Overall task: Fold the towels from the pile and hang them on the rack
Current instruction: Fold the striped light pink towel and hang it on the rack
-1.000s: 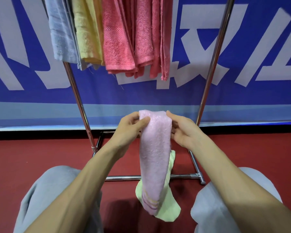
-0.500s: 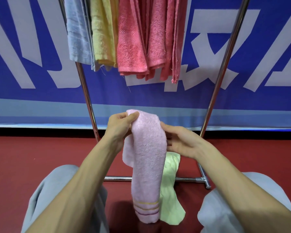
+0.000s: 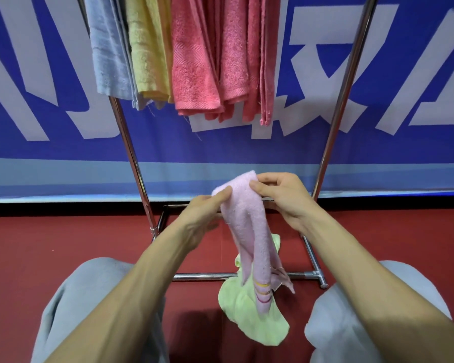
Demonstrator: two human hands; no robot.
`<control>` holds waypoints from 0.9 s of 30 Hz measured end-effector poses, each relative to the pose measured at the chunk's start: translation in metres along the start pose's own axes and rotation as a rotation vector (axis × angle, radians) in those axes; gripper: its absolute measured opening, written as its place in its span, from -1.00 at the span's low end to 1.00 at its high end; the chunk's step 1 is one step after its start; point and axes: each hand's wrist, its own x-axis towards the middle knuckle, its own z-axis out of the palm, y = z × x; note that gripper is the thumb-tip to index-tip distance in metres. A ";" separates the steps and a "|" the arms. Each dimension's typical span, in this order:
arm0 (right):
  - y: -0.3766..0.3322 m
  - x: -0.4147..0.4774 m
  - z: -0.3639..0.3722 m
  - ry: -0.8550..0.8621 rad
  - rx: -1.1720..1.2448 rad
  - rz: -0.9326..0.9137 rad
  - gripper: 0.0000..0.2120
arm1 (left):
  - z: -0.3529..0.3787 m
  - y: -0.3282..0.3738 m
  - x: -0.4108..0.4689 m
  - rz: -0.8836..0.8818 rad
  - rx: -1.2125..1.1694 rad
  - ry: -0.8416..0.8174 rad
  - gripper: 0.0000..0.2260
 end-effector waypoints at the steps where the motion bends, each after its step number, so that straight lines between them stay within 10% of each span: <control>1: -0.002 0.000 -0.002 -0.004 0.052 0.020 -0.85 | 0.002 -0.002 -0.001 0.000 0.043 -0.042 -0.66; 13: 0.002 -0.003 -0.015 -0.099 0.091 -0.029 -0.36 | 0.014 0.006 -0.009 0.278 -0.105 0.022 -0.84; 27: 0.012 0.004 -0.007 0.043 0.106 0.087 -0.76 | 0.002 0.004 -0.010 0.316 -0.098 -0.009 -0.75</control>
